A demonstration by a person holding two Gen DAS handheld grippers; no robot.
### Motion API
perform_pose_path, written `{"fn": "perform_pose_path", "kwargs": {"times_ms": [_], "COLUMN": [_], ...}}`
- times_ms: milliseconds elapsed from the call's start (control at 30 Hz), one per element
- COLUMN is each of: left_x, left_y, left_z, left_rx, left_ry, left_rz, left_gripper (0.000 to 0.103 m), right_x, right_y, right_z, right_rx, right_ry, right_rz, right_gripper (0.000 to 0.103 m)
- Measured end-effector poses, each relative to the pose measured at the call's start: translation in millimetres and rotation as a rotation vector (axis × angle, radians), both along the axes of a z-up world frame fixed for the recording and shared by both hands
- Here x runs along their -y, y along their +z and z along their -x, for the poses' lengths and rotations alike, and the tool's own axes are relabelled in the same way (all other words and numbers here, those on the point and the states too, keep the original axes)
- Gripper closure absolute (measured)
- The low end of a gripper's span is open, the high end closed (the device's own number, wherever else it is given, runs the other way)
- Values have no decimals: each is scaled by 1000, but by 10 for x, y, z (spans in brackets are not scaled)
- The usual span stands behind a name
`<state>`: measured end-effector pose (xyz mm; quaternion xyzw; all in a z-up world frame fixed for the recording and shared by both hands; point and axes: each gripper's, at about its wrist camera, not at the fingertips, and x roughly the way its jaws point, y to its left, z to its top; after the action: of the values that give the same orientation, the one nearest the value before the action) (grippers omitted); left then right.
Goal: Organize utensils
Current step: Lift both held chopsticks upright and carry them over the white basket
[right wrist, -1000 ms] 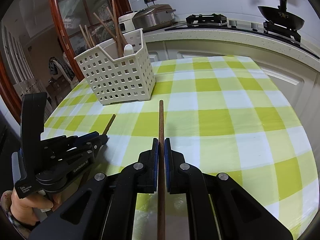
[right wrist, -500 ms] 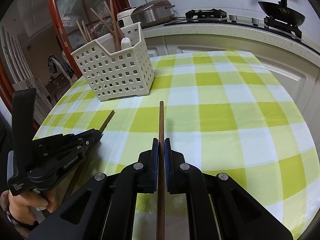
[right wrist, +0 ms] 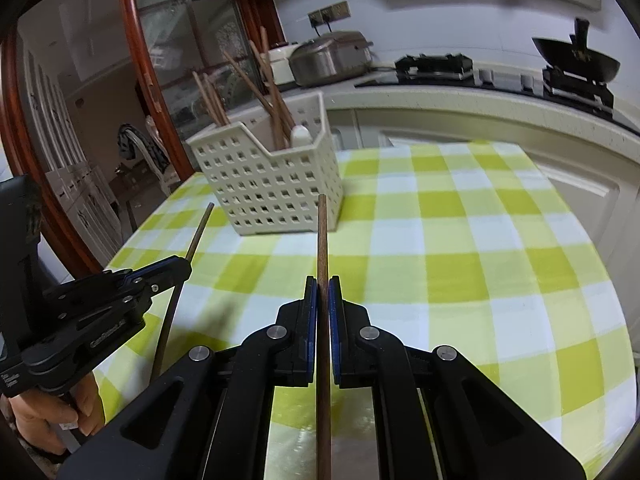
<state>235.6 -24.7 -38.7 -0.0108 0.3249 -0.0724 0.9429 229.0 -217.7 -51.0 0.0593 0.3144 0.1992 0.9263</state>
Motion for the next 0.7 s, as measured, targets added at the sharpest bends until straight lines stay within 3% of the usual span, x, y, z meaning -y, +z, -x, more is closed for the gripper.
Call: {"fn": "perform_pose_path", "kwargs": {"times_ms": [700], "left_x": [-232], "left_y": [482], "left_z": [607], "left_rx": [163], "left_ry": [12], "left_rz": [42], "left_gripper": [97], "right_x": [-303], "right_y": [451], "right_z": [368], "right_rx": [152], "right_ry": [40], "right_rz": [12], "right_gripper": [97]}}
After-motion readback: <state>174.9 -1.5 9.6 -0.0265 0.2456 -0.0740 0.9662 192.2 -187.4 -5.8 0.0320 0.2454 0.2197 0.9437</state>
